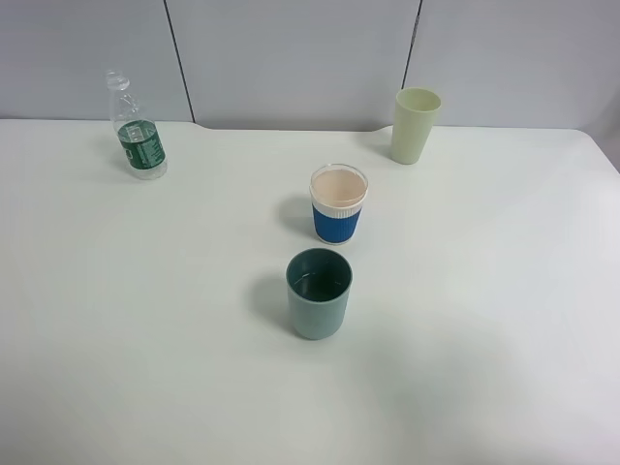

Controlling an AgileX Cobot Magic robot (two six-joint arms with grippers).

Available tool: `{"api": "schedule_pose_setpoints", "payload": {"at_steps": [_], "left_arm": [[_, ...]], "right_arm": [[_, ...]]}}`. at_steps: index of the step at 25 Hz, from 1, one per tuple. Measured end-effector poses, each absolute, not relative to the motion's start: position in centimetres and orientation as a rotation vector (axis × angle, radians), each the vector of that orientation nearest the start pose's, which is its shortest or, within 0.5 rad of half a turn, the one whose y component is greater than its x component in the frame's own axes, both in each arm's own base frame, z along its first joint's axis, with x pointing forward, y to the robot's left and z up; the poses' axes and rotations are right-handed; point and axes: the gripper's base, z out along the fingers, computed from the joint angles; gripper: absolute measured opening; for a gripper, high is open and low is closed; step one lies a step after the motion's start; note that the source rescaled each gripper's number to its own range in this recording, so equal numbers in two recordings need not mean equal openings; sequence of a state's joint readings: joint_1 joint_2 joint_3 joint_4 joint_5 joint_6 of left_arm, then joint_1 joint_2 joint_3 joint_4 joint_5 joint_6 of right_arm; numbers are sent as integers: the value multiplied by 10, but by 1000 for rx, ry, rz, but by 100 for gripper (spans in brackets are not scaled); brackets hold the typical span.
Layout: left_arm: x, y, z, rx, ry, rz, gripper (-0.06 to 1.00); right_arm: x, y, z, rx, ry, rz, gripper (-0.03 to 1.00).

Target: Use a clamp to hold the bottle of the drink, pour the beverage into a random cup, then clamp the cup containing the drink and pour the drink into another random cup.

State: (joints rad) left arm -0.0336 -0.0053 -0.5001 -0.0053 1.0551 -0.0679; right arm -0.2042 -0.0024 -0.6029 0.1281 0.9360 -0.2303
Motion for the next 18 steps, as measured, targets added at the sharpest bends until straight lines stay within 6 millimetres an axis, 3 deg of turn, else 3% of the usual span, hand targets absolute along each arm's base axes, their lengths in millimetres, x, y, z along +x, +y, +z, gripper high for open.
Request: {"api": "schedule_pose_setpoints", "payload": {"at_steps": [8, 18], "left_arm": [[-6, 0, 278, -35, 2034, -70, 100], [-5, 0, 278, -35, 2034, -64, 100]], "right_arm": [[-6, 11, 280, -50, 2041, -113, 100], [-5, 9, 278, -38, 2047, -133, 100]]}}
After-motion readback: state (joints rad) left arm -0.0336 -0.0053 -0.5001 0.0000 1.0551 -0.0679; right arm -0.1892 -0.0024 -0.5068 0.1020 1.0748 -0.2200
